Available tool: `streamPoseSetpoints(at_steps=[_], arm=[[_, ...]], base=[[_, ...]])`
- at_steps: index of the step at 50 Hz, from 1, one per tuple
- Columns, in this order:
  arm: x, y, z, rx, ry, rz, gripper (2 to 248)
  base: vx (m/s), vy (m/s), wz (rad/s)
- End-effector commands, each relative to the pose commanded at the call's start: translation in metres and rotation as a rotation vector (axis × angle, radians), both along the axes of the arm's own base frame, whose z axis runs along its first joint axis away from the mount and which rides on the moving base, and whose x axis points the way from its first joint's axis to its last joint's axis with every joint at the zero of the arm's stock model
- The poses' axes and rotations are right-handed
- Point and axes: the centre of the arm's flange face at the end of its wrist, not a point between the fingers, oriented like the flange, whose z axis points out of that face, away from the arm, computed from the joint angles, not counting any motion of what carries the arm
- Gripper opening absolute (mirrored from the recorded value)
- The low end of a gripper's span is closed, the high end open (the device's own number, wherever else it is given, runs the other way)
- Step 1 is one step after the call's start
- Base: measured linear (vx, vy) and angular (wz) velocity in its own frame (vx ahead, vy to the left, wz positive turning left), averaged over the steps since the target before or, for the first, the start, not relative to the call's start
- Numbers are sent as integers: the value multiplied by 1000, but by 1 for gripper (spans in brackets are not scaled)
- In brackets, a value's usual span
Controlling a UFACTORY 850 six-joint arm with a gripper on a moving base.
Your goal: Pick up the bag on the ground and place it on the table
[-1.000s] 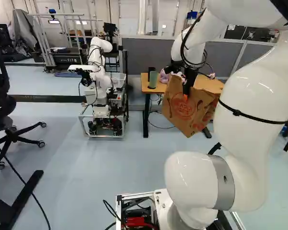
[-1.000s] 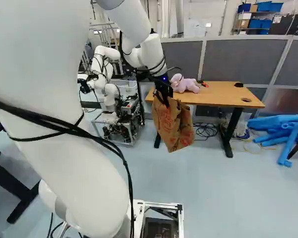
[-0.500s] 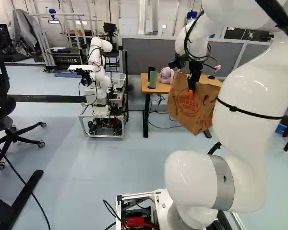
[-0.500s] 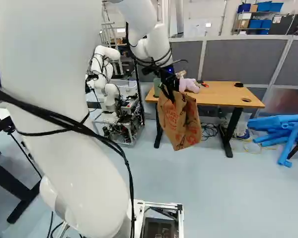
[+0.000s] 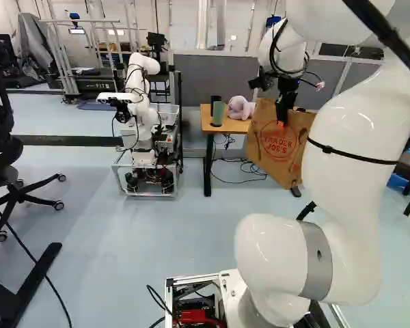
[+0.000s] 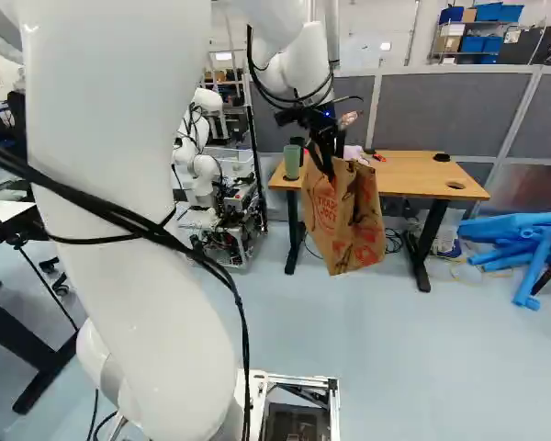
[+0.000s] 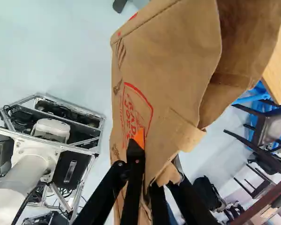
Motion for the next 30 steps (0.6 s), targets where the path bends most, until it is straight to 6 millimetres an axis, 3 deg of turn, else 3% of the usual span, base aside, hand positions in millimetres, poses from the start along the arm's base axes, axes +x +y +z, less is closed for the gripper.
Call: streamPoseSetpoints(at_steps=[30], arm=[[7, -34, 44, 59, 16, -112, 21]], base=[[0, 0, 0]])
